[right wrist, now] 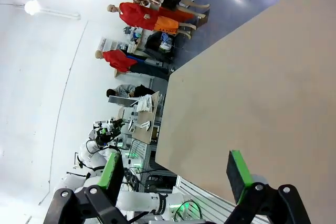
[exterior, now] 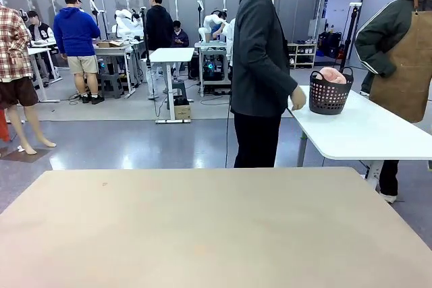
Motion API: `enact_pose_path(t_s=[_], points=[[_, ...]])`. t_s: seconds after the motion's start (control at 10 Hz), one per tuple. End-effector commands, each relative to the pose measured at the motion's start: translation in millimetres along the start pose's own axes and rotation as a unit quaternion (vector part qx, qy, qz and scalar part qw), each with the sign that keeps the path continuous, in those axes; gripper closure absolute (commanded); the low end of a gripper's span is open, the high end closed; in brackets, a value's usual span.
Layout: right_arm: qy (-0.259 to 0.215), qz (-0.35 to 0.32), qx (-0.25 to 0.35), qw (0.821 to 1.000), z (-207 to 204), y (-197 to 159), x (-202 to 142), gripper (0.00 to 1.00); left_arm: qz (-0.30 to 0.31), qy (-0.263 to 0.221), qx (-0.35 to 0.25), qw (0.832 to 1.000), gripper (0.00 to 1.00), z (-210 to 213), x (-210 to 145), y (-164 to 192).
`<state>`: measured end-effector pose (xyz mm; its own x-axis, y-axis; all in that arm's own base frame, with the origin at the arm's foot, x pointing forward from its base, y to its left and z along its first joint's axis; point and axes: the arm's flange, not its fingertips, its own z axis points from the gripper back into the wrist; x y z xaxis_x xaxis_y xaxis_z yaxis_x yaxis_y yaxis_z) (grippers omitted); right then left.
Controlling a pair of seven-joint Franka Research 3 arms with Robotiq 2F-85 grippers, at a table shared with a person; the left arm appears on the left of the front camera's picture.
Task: Fold the towel.
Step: Grab the top end of the 100 cm Hotel Towel extended by the human.
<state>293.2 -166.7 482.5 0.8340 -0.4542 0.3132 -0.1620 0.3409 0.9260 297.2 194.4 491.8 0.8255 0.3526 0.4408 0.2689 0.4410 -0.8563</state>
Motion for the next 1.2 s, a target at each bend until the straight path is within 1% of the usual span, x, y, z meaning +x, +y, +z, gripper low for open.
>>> enact_pose_path(t_s=[0.0, 1.1], points=[[-0.002, 0.003, 0.006, 1.0, -2.9, 1.7, 1.4, 0.0, -0.002, 0.0, -0.01, 1.0, 0.0, -0.4, 1.8, -1.4], [-0.002, 0.003, 0.006, 1.0, -2.9, 1.7, 1.4, 0.0, -0.002, 0.0, -0.01, 1.0, 0.0, -0.4, 1.8, -1.4]])
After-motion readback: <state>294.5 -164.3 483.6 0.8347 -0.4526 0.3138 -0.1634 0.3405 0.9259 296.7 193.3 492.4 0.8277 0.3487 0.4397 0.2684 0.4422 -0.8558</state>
